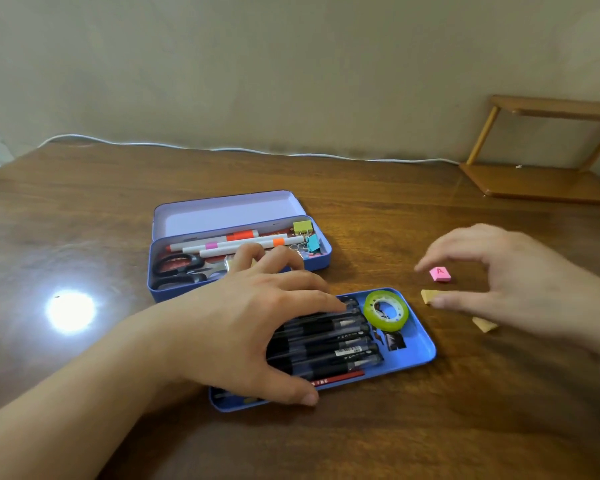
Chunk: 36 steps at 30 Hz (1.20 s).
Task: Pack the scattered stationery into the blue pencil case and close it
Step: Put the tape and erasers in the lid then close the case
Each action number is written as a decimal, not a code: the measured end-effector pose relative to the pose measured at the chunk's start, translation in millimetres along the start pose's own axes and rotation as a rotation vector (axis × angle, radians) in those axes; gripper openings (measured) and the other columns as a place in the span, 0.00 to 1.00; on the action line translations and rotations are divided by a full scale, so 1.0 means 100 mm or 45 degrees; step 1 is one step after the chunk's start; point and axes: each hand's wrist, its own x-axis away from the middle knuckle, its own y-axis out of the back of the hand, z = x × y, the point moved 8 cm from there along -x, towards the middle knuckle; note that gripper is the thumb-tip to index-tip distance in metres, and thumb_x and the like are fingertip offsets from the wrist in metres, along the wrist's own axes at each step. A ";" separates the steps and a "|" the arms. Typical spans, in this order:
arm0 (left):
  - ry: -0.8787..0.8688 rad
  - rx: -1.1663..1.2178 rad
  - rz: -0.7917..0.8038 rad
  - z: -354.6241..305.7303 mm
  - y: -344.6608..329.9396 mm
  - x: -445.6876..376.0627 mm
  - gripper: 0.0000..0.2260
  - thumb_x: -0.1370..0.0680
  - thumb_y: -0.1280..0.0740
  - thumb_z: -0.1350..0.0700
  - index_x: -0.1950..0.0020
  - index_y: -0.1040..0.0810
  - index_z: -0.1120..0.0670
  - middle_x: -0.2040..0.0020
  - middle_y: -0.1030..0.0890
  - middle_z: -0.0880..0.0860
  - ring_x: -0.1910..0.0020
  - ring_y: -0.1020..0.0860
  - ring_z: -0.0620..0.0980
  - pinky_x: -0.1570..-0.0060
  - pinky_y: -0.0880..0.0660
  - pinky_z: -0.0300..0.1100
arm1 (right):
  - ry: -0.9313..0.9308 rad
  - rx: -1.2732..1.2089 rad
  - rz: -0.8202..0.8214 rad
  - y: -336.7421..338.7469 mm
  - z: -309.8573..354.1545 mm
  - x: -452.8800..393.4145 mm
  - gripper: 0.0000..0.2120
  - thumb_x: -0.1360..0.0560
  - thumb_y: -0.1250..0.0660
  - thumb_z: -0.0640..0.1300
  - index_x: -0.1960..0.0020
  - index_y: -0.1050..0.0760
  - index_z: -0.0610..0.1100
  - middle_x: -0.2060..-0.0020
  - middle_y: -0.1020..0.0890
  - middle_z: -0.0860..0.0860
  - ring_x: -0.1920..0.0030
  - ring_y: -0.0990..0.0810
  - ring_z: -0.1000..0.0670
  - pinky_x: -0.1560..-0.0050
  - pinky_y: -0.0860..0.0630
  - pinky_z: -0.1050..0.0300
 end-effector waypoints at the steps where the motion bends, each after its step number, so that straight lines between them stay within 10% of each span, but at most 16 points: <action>1: -0.001 0.000 0.000 0.00 0.00 0.00 0.37 0.34 0.36 0.25 0.28 0.35 0.38 0.32 0.32 0.35 0.34 0.40 0.42 0.35 0.41 0.52 | -0.045 0.035 0.027 0.02 -0.10 0.01 0.16 0.35 0.25 0.59 0.51 0.26 0.69 0.49 0.25 0.70 0.44 0.29 0.61 0.43 0.27 0.54; 19: 0.002 0.007 -0.006 0.02 0.01 0.01 0.35 0.33 0.35 0.27 0.30 0.32 0.39 0.32 0.31 0.36 0.34 0.38 0.45 0.36 0.42 0.51 | 0.102 -0.177 0.236 -0.31 0.43 0.05 0.04 0.29 0.27 0.52 0.54 0.18 0.59 0.59 0.21 0.72 0.55 0.21 0.63 0.59 0.28 0.67; 36: -0.009 0.035 0.008 0.02 -0.01 0.01 0.34 0.33 0.36 0.27 0.30 0.32 0.39 0.32 0.31 0.37 0.34 0.38 0.44 0.35 0.41 0.52 | 0.114 0.109 0.170 -0.35 0.59 0.04 0.18 0.35 0.40 0.68 0.57 0.26 0.56 0.66 0.23 0.60 0.58 0.25 0.58 0.62 0.25 0.55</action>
